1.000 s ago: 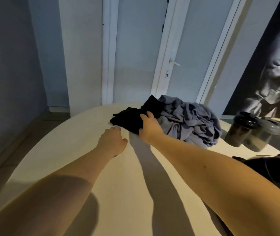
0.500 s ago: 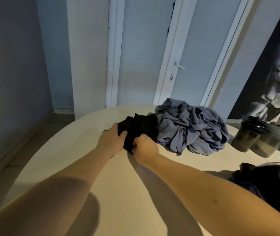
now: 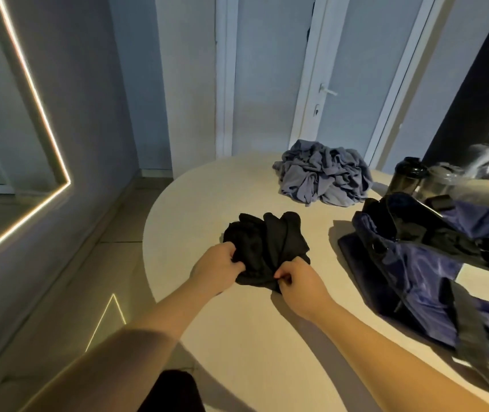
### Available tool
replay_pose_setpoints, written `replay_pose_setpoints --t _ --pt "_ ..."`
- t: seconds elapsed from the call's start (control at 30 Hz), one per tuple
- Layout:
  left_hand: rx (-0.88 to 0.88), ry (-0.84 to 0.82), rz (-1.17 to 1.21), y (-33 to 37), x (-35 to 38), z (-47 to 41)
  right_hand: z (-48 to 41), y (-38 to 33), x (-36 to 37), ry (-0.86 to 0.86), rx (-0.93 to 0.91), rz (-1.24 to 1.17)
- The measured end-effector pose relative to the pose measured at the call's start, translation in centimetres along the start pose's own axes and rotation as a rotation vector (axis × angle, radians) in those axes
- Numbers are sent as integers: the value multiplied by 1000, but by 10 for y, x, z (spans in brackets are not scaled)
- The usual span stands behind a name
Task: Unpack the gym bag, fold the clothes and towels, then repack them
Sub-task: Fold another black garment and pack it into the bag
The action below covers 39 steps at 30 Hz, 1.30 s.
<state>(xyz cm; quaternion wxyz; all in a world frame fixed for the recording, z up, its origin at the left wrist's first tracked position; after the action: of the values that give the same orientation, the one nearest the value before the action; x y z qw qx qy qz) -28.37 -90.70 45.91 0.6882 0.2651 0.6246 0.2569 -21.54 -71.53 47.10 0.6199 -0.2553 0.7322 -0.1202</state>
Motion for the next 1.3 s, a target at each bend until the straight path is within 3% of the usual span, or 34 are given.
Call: replay_pose_setpoints --t 0.2,0.3,0.47,0.53,0.6,0.7,0.8,1.0,1.17,1.3 --pt "127 41 -107 4 -2 83 93 -9 -26 -30 42 -208" --pt "93 -62 14 -3 -3 104 117 -11 -47 -42 68 -280" --pt "95 -113 41 11 -2 126 109 -24 -102 371 -29 -122" --pt "67 -201 95 15 3 132 91 -32 -94 278 -71 -142" --pt "-20 -302 283 16 3 133 76 -30 -71 72 -44 -148" --pt "-154 -317 512 11 -4 126 68 -13 -49 -91 -6 50" --pt "-115 -266 395 11 -12 122 62 -5 -63 -13 -17 124" --pt "-31 -139 268 28 -48 100 36 -1 -128 256 67 -182" --pt "3 -75 537 61 -91 86 22 -17 -167 448 -31 -355" --pt "72 -74 637 97 -115 82 11 -33 -175 425 -111 -447"
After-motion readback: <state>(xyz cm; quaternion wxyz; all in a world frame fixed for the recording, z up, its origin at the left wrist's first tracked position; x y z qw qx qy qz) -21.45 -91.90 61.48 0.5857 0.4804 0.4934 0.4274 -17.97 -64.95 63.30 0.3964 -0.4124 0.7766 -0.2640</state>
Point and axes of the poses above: each hand's wrist, its own z-axis away from the middle knuckle, its own x-axis out of the palm, y = z × x, the point moved 8 cm from there along -z, towards the middle knuckle, and after that the axes turned 10 degrees about -x, right-handed, at the moved point
